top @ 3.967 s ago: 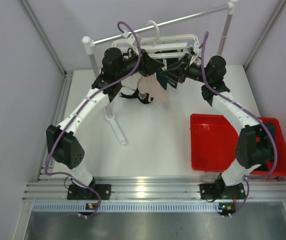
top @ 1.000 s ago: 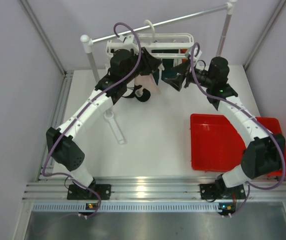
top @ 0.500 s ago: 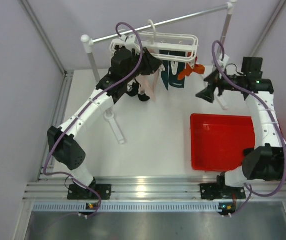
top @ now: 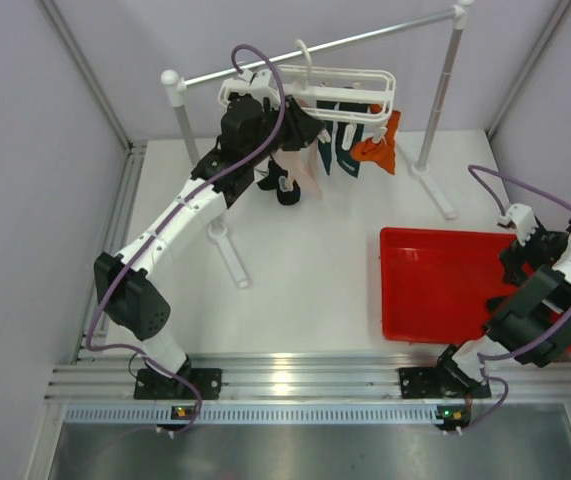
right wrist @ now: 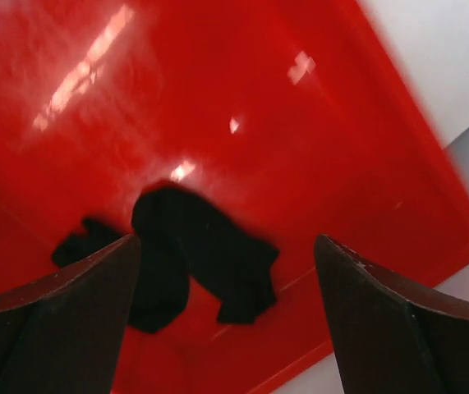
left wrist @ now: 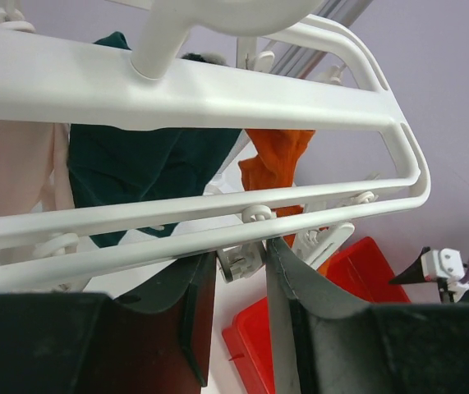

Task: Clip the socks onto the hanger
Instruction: Move the sock to the bin.

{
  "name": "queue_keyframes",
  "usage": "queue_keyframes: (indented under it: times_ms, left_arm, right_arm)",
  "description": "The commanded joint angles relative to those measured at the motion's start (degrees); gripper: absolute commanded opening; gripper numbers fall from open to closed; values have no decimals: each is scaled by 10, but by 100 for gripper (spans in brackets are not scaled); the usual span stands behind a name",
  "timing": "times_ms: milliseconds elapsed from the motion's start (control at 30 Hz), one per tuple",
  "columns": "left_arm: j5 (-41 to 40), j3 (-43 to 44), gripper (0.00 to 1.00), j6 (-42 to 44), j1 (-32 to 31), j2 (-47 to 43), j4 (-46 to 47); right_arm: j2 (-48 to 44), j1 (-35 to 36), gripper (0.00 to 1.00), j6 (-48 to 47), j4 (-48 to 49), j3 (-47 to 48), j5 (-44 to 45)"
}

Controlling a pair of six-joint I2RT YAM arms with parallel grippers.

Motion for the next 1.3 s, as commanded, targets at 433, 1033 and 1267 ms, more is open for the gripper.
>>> queue_keyframes:
  times_ms: [433,1033,1267]
  left_arm:
    - [-12,13,0,7,5,1,27]
    - [-13,14,0,18,12,-8,32]
    - [-15,10,0,23,13,-12,30]
  right_arm:
    - [55,-42,65,367,221,-156,210]
    - [106,-25,46,518,261,-160,210]
    - [35,90,19,436,300,-215,147]
